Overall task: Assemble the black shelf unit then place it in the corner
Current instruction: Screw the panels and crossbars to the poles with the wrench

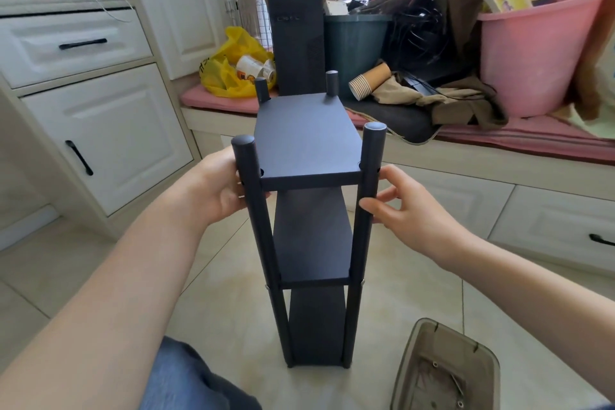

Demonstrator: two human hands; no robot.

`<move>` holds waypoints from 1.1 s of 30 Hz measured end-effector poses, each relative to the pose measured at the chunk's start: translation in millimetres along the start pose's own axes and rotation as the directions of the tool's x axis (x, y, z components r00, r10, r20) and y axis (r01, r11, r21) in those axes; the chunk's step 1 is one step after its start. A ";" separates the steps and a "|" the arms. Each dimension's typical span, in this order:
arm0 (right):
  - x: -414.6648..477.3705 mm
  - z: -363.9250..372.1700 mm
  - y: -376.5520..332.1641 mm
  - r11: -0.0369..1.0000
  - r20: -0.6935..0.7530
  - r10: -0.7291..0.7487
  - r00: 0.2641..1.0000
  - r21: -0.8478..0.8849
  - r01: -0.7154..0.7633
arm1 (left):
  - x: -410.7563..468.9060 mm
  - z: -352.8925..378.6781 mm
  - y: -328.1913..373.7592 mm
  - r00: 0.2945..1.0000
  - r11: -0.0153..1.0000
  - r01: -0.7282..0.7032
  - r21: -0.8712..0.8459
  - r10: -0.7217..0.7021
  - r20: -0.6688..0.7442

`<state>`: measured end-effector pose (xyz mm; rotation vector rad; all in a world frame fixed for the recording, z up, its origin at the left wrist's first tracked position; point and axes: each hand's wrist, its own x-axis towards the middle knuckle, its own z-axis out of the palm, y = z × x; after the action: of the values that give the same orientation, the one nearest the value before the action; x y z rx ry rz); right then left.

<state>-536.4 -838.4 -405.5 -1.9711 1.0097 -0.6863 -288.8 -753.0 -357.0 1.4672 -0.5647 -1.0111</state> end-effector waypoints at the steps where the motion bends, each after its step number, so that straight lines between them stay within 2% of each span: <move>1: 0.9 0.4 -0.5 1.000 -0.004 0.008 1.000 -0.008 -0.008 | -3.4 0.2 0.1 0.996 0.997 -0.067 0.037 0.069 -0.061; 4: 2.5 3.8 -3.7 0.999 -0.009 0.019 1.000 -0.027 -0.019 | -15.9 4.4 0.5 0.920 0.941 -0.314 0.129 0.335 -0.204; 6: 1.9 6.4 -5.4 0.999 -0.021 0.010 1.000 -0.036 -0.010 | -23.8 10.5 -2.5 0.873 0.871 -0.434 0.229 0.469 -0.129; 8: 0.1 7.4 -6.8 0.999 -0.049 -0.009 0.999 -0.047 0.007 | -26.5 14.8 -7.4 0.858 0.830 -0.482 0.281 0.511 -0.039; 16: -14.2 14.1 -10.7 0.999 -0.044 -0.046 0.998 -0.023 0.045 | -12.6 1.8 -14.0 0.761 0.700 -0.611 0.369 0.647 0.033; 20: -15.9 17.3 -14.3 0.999 -0.040 -0.046 0.998 0.011 0.046 | -6.7 3.7 -17.8 0.765 0.686 -0.541 0.487 0.641 -0.052; 21: -15.2 15.5 -15.1 0.999 -0.028 -0.047 0.998 0.004 0.048 | -9.7 7.2 -20.6 0.728 0.645 -0.534 0.546 0.679 -0.091; 22: -14.3 13.0 -15.8 0.998 -0.013 -0.055 0.998 -0.013 0.055 | -15.5 11.4 -23.5 0.650 0.567 -0.559 0.605 0.753 -0.106; 23: -13.7 10.4 -17.0 0.997 0.003 -0.066 0.998 -0.033 0.066 | -22.6 15.2 -26.6 0.525 0.440 -0.618 0.652 0.848 -0.074; 25: -13.8 6.0 -19.7 0.996 0.032 -0.083 0.996 -0.043 0.084 | -34.7 23.1 -33.2 0.227 0.099 -0.720 0.687 0.969 0.098; 26: -14.0 4.2 -20.8 0.996 0.039 -0.085 0.996 -0.030 0.086 | -38.6 28.1 -37.4 0.116 -0.040 -0.741 0.670 0.975 0.187; 27: -14.2 2.5 -21.1 0.996 0.046 -0.084 0.995 -0.014 0.085 | -41.8 34.2 -42.6 0.063 -0.117 -0.753 0.648 0.967 0.247; 28: -14.4 0.6 -20.5 0.997 0.056 -0.081 0.995 -0.003 0.081 | -44.3 40.1 -48.4 0.059 -0.134 -0.770 0.624 0.959 0.278; 30: -15.3 -3.4 -19.2 0.997 0.077 -0.077 0.994 0.009 0.076 | -47.4 46.7 -61.9 0.144 -0.055 -0.832 0.552 0.940 0.310; 31: -16.0 -5.4 -18.8 0.997 0.083 -0.072 0.994 0.015 0.071 | -48.9 48.0 -68.2 0.232 0.027 -0.848 0.529 0.917 0.325; 33: -16.7 -9.0 -18.3 0.998 0.093 -0.057 0.994 0.027 0.055 | -50.3 48.8 -75.5 0.514 0.282 -0.795 0.536 0.782 0.351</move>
<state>-544.6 -821.4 -387.1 -1.9980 0.8889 -0.6277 -370.9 -724.6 -412.4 1.4298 -1.6147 0.0515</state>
